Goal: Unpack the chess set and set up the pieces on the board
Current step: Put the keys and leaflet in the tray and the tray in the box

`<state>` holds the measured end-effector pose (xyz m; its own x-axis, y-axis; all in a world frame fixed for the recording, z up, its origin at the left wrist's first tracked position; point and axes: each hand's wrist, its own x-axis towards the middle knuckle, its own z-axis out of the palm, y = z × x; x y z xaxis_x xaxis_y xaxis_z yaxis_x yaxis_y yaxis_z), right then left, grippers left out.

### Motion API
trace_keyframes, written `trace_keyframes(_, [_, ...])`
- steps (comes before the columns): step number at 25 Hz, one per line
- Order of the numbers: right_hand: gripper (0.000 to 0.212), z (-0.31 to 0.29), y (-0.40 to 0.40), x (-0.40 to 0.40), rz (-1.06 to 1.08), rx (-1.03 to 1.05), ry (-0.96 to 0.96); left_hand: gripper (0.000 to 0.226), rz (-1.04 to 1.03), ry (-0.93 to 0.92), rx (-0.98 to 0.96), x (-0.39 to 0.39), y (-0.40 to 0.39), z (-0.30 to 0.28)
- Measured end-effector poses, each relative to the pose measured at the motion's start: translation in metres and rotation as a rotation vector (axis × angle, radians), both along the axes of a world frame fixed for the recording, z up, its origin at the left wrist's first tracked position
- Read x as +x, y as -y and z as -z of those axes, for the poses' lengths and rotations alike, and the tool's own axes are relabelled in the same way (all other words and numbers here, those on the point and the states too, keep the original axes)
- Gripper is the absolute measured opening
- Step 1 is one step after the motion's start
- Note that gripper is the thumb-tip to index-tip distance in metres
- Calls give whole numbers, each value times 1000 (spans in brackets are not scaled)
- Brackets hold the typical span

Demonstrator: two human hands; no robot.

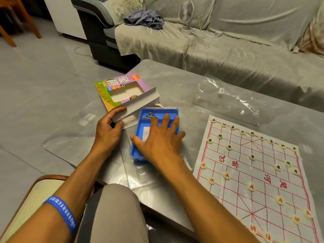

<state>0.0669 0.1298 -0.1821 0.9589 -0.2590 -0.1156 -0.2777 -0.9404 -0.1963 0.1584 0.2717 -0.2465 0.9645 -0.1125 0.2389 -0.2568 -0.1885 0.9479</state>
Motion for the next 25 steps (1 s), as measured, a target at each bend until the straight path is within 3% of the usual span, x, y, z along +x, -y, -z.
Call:
trace_keyframes(4, [104,6,-2,0,-58,16,-18,44,-10,-2,-8,-3,1,-2])
trace_keyframes(10, [97,4,24,-1,-232,117,57,46,-25,-24,-48,-7,4,-10])
trace_keyframes(17, [86,7,18,3,-360,101,-37,42,-12,-114,-222,-10,2,-11])
trace_keyframes(25, [77,38,24,6,-402,59,49,46,5,-62,-138,-10,0,-10])
